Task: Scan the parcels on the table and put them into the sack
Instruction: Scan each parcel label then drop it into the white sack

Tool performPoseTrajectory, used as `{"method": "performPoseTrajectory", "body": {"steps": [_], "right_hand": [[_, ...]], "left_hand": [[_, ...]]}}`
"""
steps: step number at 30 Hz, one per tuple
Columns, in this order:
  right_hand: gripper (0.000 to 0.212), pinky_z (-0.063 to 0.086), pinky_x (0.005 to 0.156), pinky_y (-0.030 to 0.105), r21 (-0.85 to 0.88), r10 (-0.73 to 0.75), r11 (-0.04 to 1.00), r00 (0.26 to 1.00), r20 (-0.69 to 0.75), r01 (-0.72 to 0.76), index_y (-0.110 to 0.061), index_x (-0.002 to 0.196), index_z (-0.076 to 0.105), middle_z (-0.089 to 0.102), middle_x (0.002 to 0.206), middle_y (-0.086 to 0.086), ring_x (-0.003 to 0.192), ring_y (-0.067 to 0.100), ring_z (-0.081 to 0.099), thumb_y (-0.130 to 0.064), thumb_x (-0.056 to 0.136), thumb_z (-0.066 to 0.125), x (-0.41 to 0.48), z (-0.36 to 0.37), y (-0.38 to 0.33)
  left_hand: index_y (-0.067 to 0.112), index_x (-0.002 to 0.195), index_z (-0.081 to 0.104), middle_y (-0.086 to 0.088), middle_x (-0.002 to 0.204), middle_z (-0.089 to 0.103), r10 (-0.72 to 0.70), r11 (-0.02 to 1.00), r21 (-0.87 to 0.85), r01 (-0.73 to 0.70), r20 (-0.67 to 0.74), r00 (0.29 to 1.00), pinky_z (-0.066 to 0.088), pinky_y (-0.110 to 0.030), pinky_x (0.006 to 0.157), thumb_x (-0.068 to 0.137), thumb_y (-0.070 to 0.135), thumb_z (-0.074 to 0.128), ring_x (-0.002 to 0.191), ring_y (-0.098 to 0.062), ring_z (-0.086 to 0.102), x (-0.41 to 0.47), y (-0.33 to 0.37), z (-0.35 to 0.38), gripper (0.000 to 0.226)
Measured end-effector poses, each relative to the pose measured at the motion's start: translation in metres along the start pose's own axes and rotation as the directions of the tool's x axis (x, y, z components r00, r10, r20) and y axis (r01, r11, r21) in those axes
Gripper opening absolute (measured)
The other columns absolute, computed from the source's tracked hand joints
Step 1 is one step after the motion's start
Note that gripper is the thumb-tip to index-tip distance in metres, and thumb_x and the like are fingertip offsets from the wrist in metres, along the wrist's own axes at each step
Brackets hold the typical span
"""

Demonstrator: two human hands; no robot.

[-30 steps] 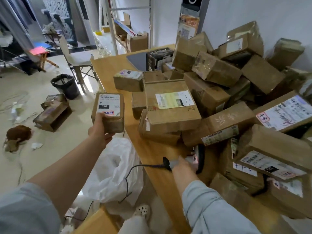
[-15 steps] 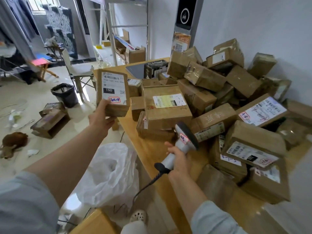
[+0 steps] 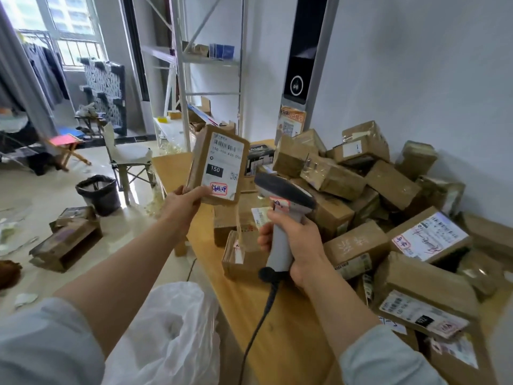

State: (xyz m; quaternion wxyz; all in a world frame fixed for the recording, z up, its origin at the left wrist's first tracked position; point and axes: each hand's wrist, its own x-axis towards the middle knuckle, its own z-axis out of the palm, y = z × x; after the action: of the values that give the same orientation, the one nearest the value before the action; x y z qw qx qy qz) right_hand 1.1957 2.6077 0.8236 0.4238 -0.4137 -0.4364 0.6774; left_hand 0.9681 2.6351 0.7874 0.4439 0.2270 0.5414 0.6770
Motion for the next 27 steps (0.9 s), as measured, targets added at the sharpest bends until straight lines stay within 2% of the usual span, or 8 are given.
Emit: {"method": "performPoseTrajectory", "body": {"steps": [3, 5, 7, 11, 15, 20, 24, 27], "right_hand": [[0.026, 0.053, 0.056, 0.027, 0.067, 0.074, 0.995, 0.997, 0.021, -0.075, -0.007, 0.099, 0.064, 0.07, 0.068, 0.008, 0.057, 0.016, 0.064, -0.027, 0.083, 0.069, 0.031, 0.023, -0.017], [0.022, 0.052, 0.057, 0.027, 0.083, 0.09, 0.992, 0.996, 0.029, -0.092, -0.011, 0.095, 0.063, 0.068, 0.067, 0.007, 0.056, 0.016, 0.061, -0.028, 0.083, 0.069, 0.055, 0.041, -0.027], [0.019, 0.049, 0.054, 0.025, 0.07, 0.072, 0.995, 0.997, 0.004, -0.072, -0.012, 0.092, 0.062, 0.065, 0.065, 0.007, 0.053, 0.015, 0.057, -0.026, 0.083, 0.07, 0.078, 0.059, -0.036], [0.012, 0.045, 0.049, 0.024, 0.045, 0.01, 0.999, 0.999, -0.048, -0.008, -0.012, 0.076, 0.061, 0.061, 0.062, 0.005, 0.048, 0.013, 0.052, -0.016, 0.081, 0.071, 0.118, 0.087, -0.046], [0.016, 0.044, 0.05, 0.026, 0.02, -0.018, 1.0, 0.996, -0.084, 0.02, -0.011, 0.071, 0.06, 0.059, 0.059, 0.005, 0.048, 0.014, 0.051, -0.014, 0.082, 0.071, 0.148, 0.109, -0.053], [0.016, 0.043, 0.048, 0.026, 0.036, -0.019, 0.999, 0.992, -0.126, 0.024, -0.01, 0.071, 0.06, 0.058, 0.056, 0.004, 0.044, 0.013, 0.05, -0.012, 0.082, 0.072, 0.169, 0.124, -0.053], [0.016, 0.044, 0.047, 0.025, 0.023, -0.004, 1.0, 0.99, -0.144, 0.008, -0.01, 0.074, 0.06, 0.058, 0.056, 0.003, 0.044, 0.013, 0.05, -0.014, 0.081, 0.073, 0.179, 0.127, -0.055], [0.015, 0.045, 0.046, 0.024, 0.011, -0.011, 1.0, 0.991, -0.136, 0.012, -0.009, 0.076, 0.06, 0.058, 0.056, 0.003, 0.044, 0.012, 0.05, -0.014, 0.082, 0.073, 0.184, 0.127, -0.054]], "left_hand": [[0.004, 0.132, 0.043, -0.012, 0.112, 0.066, 0.007, 0.999, 0.035, -0.008, 0.034, 0.999, 0.055, -0.033, 0.088, 0.071, 0.009, 0.078, 0.099, -0.023, 0.068, 0.041, 0.013, 0.005, 0.071], [0.005, 0.135, 0.039, -0.012, 0.116, 0.065, 0.002, 0.999, 0.031, -0.004, 0.053, 0.999, 0.055, -0.037, 0.089, 0.054, 0.017, 0.085, 0.101, -0.024, 0.067, 0.071, 0.022, 0.003, 0.093], [0.008, 0.135, 0.04, -0.011, 0.116, 0.065, 0.006, 0.998, 0.057, -0.009, 0.053, 0.999, 0.056, -0.039, 0.087, 0.044, 0.024, 0.087, 0.101, -0.025, 0.067, 0.102, 0.03, -0.001, 0.103], [0.016, 0.135, 0.042, -0.006, 0.117, 0.064, 0.012, 0.984, 0.179, -0.02, 0.045, 0.999, 0.059, -0.028, 0.067, 0.041, 0.027, 0.093, 0.1, -0.022, 0.067, 0.157, 0.045, -0.009, 0.107], [0.017, 0.134, 0.042, -0.004, 0.116, 0.065, 0.008, 0.98, 0.198, -0.016, 0.041, 0.999, 0.056, -0.042, 0.088, 0.029, 0.037, 0.093, 0.104, -0.024, 0.065, 0.201, 0.055, -0.015, 0.118], [0.015, 0.135, 0.044, -0.005, 0.115, 0.066, 0.011, 0.98, 0.2, -0.023, 0.061, 0.998, 0.056, -0.043, 0.088, 0.022, 0.038, 0.091, 0.102, -0.023, 0.067, 0.235, 0.06, -0.016, 0.125], [0.016, 0.133, 0.04, -0.007, 0.117, 0.062, -0.011, 0.983, 0.183, 0.001, 0.052, 0.999, 0.053, -0.046, 0.093, 0.038, 0.026, 0.093, 0.106, -0.026, 0.064, 0.245, 0.054, -0.015, 0.109], [0.018, 0.132, 0.039, -0.006, 0.117, 0.062, -0.011, 0.985, 0.173, 0.003, 0.046, 0.999, 0.052, -0.045, 0.094, 0.028, 0.032, 0.093, 0.108, -0.025, 0.063, 0.251, 0.051, -0.016, 0.118]]}}
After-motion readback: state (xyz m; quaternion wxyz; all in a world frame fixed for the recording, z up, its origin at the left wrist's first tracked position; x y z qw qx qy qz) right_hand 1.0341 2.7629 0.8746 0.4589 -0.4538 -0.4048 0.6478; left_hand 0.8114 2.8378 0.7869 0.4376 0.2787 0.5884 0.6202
